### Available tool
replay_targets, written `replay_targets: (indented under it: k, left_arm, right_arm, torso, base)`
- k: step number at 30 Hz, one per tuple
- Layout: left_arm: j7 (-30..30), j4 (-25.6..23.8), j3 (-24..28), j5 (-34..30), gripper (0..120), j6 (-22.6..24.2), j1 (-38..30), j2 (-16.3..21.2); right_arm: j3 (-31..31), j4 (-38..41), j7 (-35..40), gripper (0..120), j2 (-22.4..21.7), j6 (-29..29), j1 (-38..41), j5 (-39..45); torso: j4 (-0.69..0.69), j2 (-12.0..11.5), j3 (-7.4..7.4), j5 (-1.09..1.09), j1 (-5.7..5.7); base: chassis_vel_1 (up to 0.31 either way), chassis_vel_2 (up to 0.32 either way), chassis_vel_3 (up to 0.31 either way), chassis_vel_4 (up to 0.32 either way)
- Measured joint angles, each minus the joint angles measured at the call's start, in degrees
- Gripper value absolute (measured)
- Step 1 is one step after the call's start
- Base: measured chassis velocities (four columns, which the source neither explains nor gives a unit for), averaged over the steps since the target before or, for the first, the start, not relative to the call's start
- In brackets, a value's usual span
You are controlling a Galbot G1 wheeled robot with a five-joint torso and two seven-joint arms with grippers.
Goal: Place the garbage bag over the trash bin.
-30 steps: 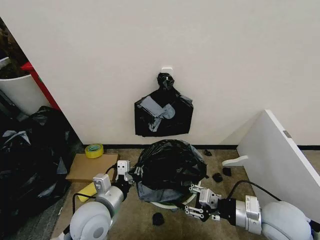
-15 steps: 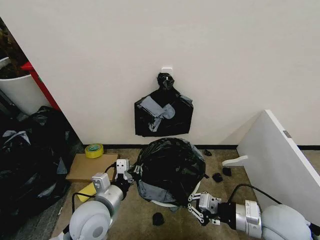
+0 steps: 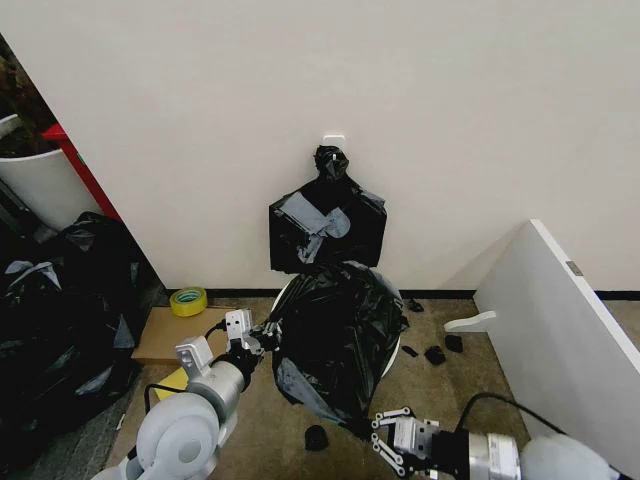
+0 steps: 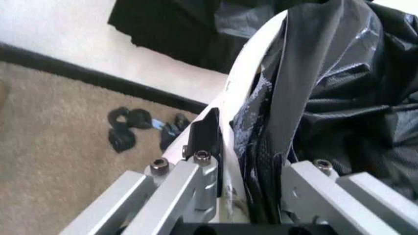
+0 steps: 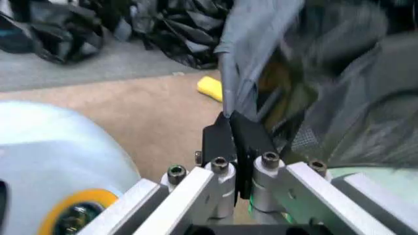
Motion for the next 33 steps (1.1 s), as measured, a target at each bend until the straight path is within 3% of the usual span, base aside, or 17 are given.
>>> replay_targets:
  k: [11, 21, 29, 33]
  left_arm:
    - [-1.61, -2.11, -0.23, -1.95, 5, 2.59, 0.61, 0.73]
    - [-2.84, -2.58, -1.17, -5.61, 5, 3.57, 0.55, 0.53]
    - [-2.74, -2.18, -1.50, -5.80, 5, 3.62, 0.83, 0.55]
    - [-2.77, -0.83, -1.91, -5.59, 5, 3.21, 0.51, 0.32]
  right_arm:
    - [-2.48, -7.59, 6.09, 0, 3.16, 0.55, 5.20, -7.21]
    - [-1.50, -10.55, 5.92, 0, 3.56, 0.76, 5.48, -11.59]
    - [-0.75, -9.90, 5.27, 0, 3.69, 1.85, 3.98, -10.41]
    - [0.51, -9.09, 3.26, 16, 3.55, 3.90, 2.25, -8.33]
  torso:
    - [0.01, 0.00, 0.00, 0.00, 0.00]
    - [0.01, 0.00, 0.00, 0.00, 0.00]
    - [0.01, 0.00, 0.00, 0.00, 0.00]
    - [0.00, 0.00, 0.00, 0.00, 0.00]
  base:
    - [0.000, 0.000, 0.000, 0.000]
    - [0.000, 0.000, 0.000, 0.000]
    - [0.000, 0.000, 0.000, 0.000]
    - [0.000, 0.000, 0.000, 0.000]
